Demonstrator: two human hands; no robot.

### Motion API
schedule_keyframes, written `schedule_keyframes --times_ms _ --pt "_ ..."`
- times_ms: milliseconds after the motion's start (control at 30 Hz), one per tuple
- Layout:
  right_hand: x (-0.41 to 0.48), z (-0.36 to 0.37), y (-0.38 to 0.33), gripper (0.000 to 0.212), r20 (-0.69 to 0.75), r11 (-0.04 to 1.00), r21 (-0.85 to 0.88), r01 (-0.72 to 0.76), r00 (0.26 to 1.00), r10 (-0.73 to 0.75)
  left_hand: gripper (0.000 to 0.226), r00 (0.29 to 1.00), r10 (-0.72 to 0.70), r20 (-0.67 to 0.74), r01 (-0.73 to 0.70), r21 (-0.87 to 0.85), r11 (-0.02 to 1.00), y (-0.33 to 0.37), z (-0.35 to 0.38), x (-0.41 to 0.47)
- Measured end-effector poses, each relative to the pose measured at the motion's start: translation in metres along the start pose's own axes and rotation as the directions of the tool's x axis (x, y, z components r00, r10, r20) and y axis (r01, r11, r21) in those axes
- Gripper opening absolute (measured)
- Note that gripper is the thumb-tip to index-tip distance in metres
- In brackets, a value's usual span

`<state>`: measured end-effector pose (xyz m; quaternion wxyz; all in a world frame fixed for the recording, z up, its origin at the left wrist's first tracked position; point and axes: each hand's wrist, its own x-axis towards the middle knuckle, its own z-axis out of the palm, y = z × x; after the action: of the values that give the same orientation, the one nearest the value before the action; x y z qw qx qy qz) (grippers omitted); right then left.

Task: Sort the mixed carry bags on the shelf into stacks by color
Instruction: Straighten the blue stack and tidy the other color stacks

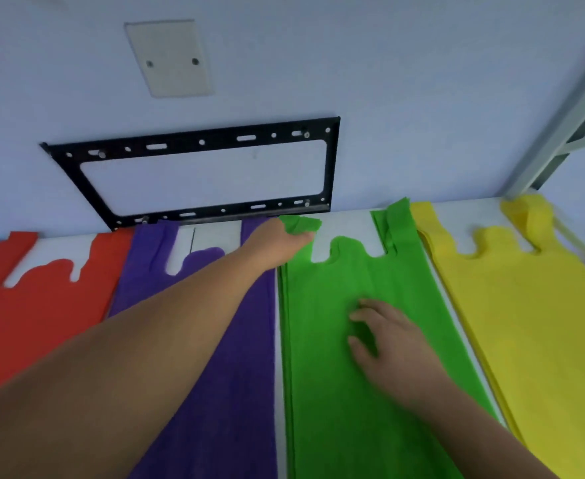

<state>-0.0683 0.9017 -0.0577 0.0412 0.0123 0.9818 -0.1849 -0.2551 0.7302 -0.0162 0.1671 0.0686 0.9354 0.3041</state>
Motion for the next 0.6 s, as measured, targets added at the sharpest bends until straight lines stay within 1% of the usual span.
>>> schedule_keyframes --times_ms 33,100,133,167,200,233,267,300,333,367,433,500,533,600 --pt "-0.001 0.002 0.006 0.043 0.006 1.0 0.016 0.016 1.0 -0.016 0.049 0.999 -0.04 -0.008 0.04 0.056 0.998 0.005 0.006 0.01" --pt "-0.001 0.005 0.016 0.043 -0.001 0.997 0.058 0.048 0.999 -0.048 0.031 0.996 -0.087 -0.003 0.087 0.119 0.989 0.013 0.012 0.023" --pt "-0.001 0.006 0.02 0.043 -0.002 0.995 0.079 0.053 0.999 -0.053 0.022 0.994 -0.106 0.001 0.106 0.094 0.99 0.018 0.014 0.026" --pt "-0.002 0.007 0.023 0.044 0.003 0.994 0.094 0.053 0.999 -0.053 0.016 0.995 -0.105 -0.006 0.105 0.01 0.994 0.022 0.015 0.03" --pt "-0.003 0.008 0.024 0.045 0.007 0.994 0.1 0.054 0.998 -0.055 0.018 0.995 -0.084 -0.049 0.078 -0.118 0.99 0.025 0.014 0.03" --pt "-0.004 0.009 0.024 0.045 0.006 0.993 0.104 0.059 0.998 -0.06 0.027 0.988 -0.064 -0.139 0.028 -0.249 0.968 0.027 0.013 0.03" --pt "-0.005 0.009 0.024 0.046 0.0 0.992 0.109 0.064 0.998 -0.064 0.036 0.966 -0.061 -0.252 -0.032 -0.35 0.936 0.028 0.01 0.028" --pt "-0.004 0.009 0.024 0.046 -0.005 0.991 0.112 0.066 0.998 -0.066 0.045 0.931 -0.073 -0.357 -0.084 -0.405 0.911 0.026 0.008 0.029" --pt "-0.003 0.009 0.024 0.045 -0.009 0.991 0.114 0.068 0.998 -0.067 0.053 0.903 -0.084 -0.421 -0.11 -0.416 0.903 0.025 0.006 0.029" --pt "-0.002 0.009 0.024 0.045 -0.016 0.991 0.111 0.071 0.997 -0.07 0.059 0.889 -0.083 -0.449 -0.112 -0.39 0.914 0.024 0.005 0.029" --pt "-0.002 0.01 0.024 0.044 -0.027 0.993 0.094 0.078 0.997 -0.075 0.062 0.89 -0.029 -0.455 -0.092 -0.241 0.966 0.02 0.011 0.023" --pt "-0.004 0.01 0.023 0.044 -0.036 0.993 0.087 0.078 0.997 -0.076 0.057 0.887 0.109 -0.448 -0.138 -0.031 0.99 0.017 0.028 0.004" --pt "-0.005 0.01 0.022 0.044 -0.034 0.993 0.087 0.078 0.997 -0.075 0.054 0.889 0.199 -0.413 -0.195 0.051 0.979 0.018 0.04 -0.009" --pt "-0.007 0.009 0.019 0.045 -0.033 0.994 0.08 0.075 0.997 -0.072 0.049 0.902 0.338 -0.27 -0.303 0.163 0.939 0.018 0.069 -0.035"
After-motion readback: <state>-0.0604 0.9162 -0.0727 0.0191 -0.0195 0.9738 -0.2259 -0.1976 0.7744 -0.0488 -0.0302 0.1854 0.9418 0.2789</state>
